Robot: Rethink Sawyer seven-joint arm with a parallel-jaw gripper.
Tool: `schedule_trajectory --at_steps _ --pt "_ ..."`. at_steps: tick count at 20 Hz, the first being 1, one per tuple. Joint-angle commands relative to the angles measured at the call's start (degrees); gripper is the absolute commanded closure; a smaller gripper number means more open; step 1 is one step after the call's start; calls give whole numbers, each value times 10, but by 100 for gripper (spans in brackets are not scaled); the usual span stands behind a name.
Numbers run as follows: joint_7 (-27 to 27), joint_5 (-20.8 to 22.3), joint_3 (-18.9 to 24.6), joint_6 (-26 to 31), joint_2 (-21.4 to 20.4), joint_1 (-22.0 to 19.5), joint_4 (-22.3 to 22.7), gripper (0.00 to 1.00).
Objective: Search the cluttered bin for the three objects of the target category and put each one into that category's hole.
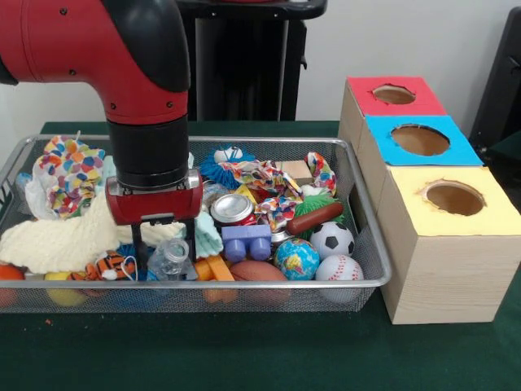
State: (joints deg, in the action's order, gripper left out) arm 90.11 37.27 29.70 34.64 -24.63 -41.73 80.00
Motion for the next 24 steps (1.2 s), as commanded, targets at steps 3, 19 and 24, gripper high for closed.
schedule_trajectory --at_steps 3,19,24 --pt "-107 36 -25 98 25 4 -91 0" --pt "-146 20 0 195 -16 18 -130 0" --pt "-167 17 10 220 -19 16 -138 0"
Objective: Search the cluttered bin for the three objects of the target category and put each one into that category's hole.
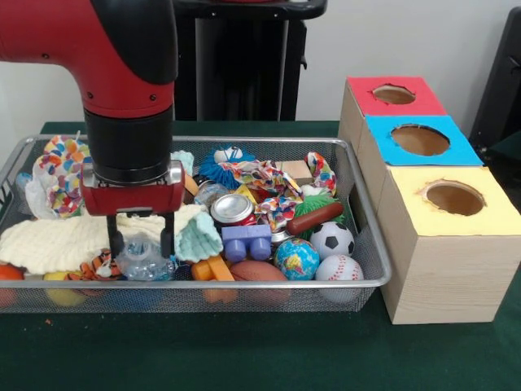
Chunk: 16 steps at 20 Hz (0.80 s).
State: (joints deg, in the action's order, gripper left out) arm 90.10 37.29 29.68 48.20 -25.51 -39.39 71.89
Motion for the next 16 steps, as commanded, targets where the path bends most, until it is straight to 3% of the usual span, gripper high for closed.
schedule_trajectory --at_steps 1,3,4,7,11,16 --pt "-183 17 12 95 -10 -9 -53 0" --pt "-193 11 21 87 -13 -21 -34 0" --pt "-197 8 25 83 -15 -27 -25 100" --pt "-169 -8 33 70 -18 -32 -5 100" --pt "-119 -34 29 78 -53 -27 43 100" --pt "-71 -82 8 167 -99 -8 91 100"
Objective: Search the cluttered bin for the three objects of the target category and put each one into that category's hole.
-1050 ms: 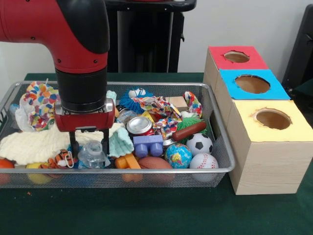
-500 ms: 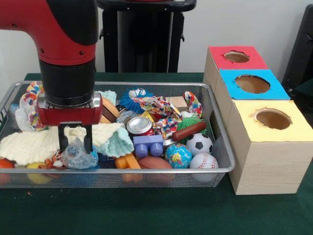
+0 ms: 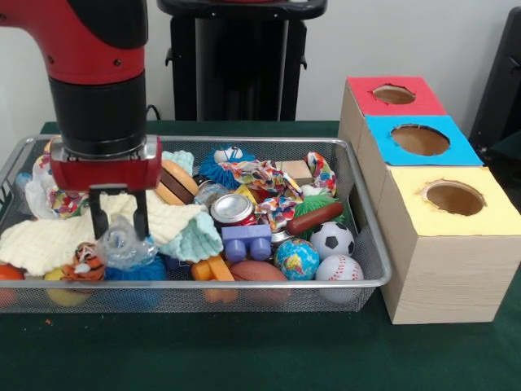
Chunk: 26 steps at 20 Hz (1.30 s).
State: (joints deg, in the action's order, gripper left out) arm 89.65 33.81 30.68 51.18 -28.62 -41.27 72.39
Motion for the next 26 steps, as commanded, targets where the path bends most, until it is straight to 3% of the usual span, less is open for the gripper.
schedule_trajectory --at_steps 1,5,9,10,13,16,21,26 --pt "-52 -61 -9 172 -75 18 92 100" --pt "6 -93 -26 225 -93 45 108 100" --pt "70 -119 -43 219 -112 71 148 100" --pt "81 -134 -52 211 -114 78 161 0" --pt "90 -142 -47 161 -107 73 173 0" --pt "55 -127 -51 152 -74 72 126 0" --pt "-111 -27 -34 126 -3 45 -17 0" --pt "-219 35 8 50 27 13 -71 0"
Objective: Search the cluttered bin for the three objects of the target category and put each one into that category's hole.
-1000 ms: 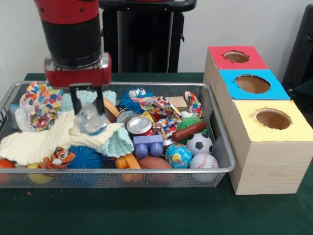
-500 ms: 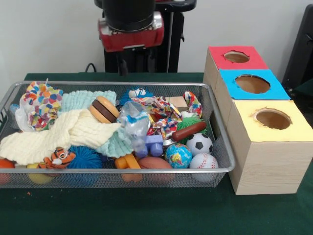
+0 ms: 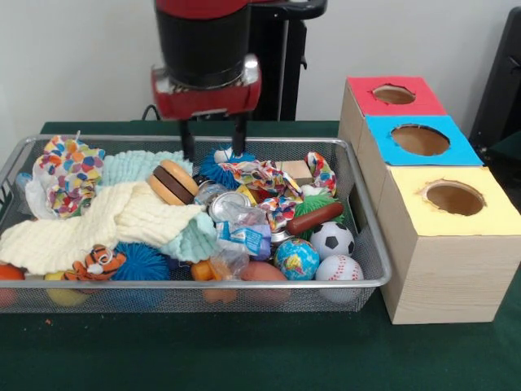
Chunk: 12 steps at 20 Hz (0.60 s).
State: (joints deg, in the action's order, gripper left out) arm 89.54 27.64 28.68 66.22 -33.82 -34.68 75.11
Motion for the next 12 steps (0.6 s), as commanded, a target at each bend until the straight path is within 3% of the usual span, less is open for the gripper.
schedule_trajectory --at_steps 1,5,7,8,12 --pt "-223 103 34 -107 80 -56 -102 0" --pt "-227 113 46 -107 83 -61 -110 0" --pt "-206 107 46 -118 75 -63 -84 0" --pt "-185 102 45 -138 57 -67 -42 0" --pt "-124 77 42 -151 67 -69 10 0"
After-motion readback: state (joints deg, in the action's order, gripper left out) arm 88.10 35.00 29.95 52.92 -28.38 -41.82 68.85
